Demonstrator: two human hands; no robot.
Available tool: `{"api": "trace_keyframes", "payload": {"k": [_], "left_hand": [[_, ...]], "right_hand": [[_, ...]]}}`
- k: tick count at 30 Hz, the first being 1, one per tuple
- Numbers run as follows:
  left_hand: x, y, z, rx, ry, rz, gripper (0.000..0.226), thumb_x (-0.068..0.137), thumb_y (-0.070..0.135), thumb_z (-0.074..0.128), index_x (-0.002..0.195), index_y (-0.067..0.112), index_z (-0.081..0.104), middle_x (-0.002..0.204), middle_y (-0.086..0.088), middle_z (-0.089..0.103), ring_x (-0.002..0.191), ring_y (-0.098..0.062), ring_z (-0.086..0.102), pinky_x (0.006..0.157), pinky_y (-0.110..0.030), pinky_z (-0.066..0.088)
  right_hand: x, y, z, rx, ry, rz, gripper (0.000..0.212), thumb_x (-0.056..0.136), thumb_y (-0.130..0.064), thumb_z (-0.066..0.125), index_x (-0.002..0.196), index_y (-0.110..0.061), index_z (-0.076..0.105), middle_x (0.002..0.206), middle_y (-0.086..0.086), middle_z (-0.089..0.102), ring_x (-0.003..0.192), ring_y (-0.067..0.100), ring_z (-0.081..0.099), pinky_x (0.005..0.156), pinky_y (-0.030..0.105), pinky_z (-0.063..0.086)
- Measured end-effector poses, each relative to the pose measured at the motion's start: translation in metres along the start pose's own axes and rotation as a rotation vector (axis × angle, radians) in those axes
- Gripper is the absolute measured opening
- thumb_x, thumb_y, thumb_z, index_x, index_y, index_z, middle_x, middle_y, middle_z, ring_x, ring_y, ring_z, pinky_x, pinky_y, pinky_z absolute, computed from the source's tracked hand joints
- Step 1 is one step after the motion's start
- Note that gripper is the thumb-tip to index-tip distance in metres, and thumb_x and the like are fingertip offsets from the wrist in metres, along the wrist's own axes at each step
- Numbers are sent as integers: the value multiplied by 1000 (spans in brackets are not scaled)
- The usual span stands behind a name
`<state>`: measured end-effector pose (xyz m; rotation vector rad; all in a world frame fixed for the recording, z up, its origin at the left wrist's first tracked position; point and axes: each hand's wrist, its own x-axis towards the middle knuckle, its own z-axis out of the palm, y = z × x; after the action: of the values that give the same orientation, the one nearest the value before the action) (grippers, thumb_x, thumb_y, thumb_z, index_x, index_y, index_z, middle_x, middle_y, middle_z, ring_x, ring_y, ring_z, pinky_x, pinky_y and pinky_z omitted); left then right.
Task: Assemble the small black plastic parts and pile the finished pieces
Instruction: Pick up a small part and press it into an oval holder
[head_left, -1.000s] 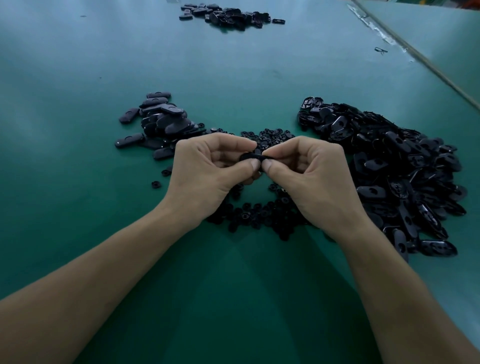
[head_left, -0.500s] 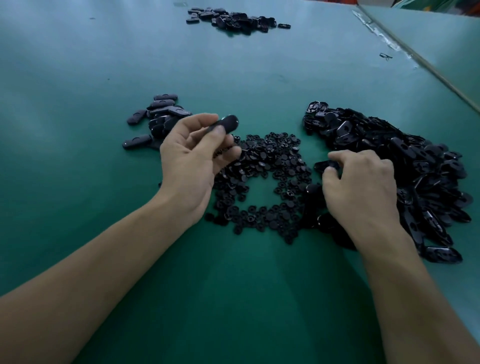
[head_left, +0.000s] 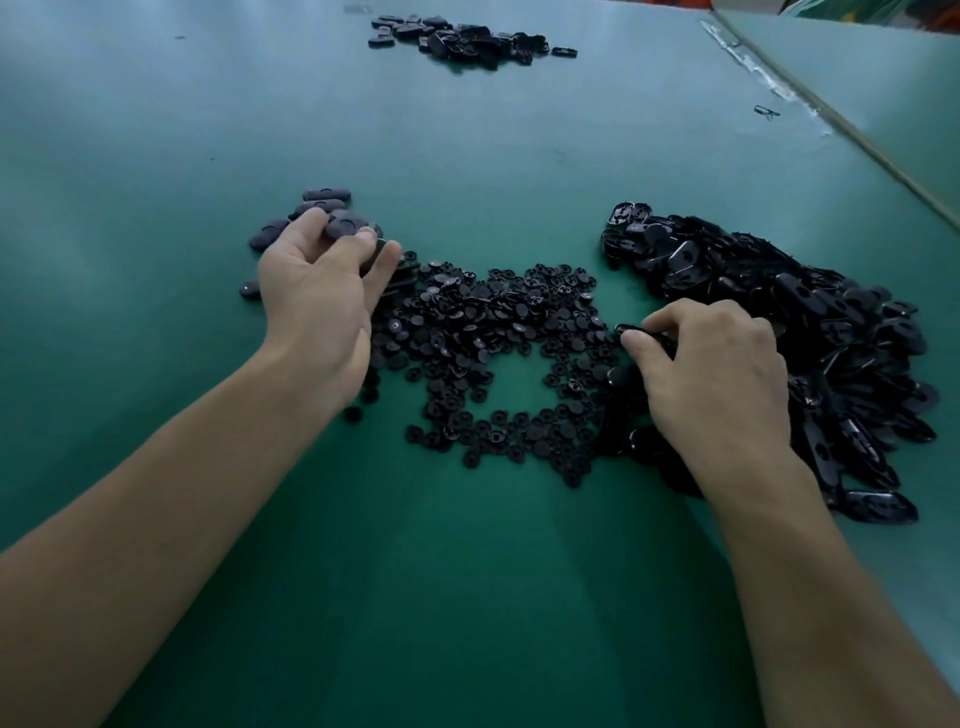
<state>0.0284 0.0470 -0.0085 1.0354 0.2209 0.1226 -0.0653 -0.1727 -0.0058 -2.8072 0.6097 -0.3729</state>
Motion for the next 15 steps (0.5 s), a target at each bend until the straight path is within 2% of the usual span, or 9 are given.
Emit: {"api": "trace_keyframes", "payload": {"k": [2,3,5,7,9,11,12,14,15], "left_hand": [[-2,-2,-1,76,-32,38,23,97,-12,51,113,6,51,96,-3,49,93,-12,51,85,-22,56],[-3,-2,-1,94,-32,62,35,96,-14,51,124,7,50,103,-1,50,94,-10,52,86,-22,56],[-6,-3,-1,128,-25,119,68,94,-16,51,153,13,33,130,4,46,106,-9,57,87,-23,56],[-12,-3,0,224,-58,221,78,93,-16,52,157,19,26,148,9,33,117,-11,59,87,-22,56],[-19,-3,3,279,-103,309,74,92,-14,55,153,23,35,157,10,27,118,-10,61,87,-23,57],[-24,-5,6,231,-133,297,55,91,-9,59,136,21,52,145,4,42,108,-9,65,85,-25,58],[-26,-6,8,203,-165,263,40,90,-6,62,123,17,59,132,-3,52,99,-10,67,82,-26,59],[-33,-10,9,194,-266,205,17,91,-3,64,102,9,66,103,-9,63,85,-15,66,76,-28,59],[-38,-14,9,209,-314,198,13,92,-4,64,97,7,67,92,-8,66,81,-16,67,73,-28,59]], "right_hand": [[0,0,0,40,27,-2,29,100,-41,56,108,-18,71,107,11,64,102,35,58,86,48,51],[0,1,1,59,39,-3,29,102,-39,55,107,-17,71,105,11,64,99,34,59,84,48,52],[2,3,3,104,72,-12,29,103,-36,54,105,-13,71,103,11,64,95,33,60,81,47,52],[3,3,4,212,116,-28,27,103,-33,55,102,-11,71,101,10,63,90,26,58,77,37,47],[3,-2,1,358,141,-66,20,102,-28,58,99,-13,71,90,3,63,82,13,57,70,18,36],[1,-8,1,512,119,-106,13,100,-23,62,108,-16,69,74,-10,61,72,2,59,63,12,37],[0,-10,3,575,74,-114,20,99,-22,62,118,-18,67,71,-12,61,70,0,61,64,12,42],[-1,-13,7,676,-55,-146,35,100,-18,60,134,-22,60,76,-7,65,72,5,66,78,27,55],[-1,-15,8,721,-100,-175,35,100,-14,60,133,-25,61,79,-8,64,72,7,69,80,34,58]]}}
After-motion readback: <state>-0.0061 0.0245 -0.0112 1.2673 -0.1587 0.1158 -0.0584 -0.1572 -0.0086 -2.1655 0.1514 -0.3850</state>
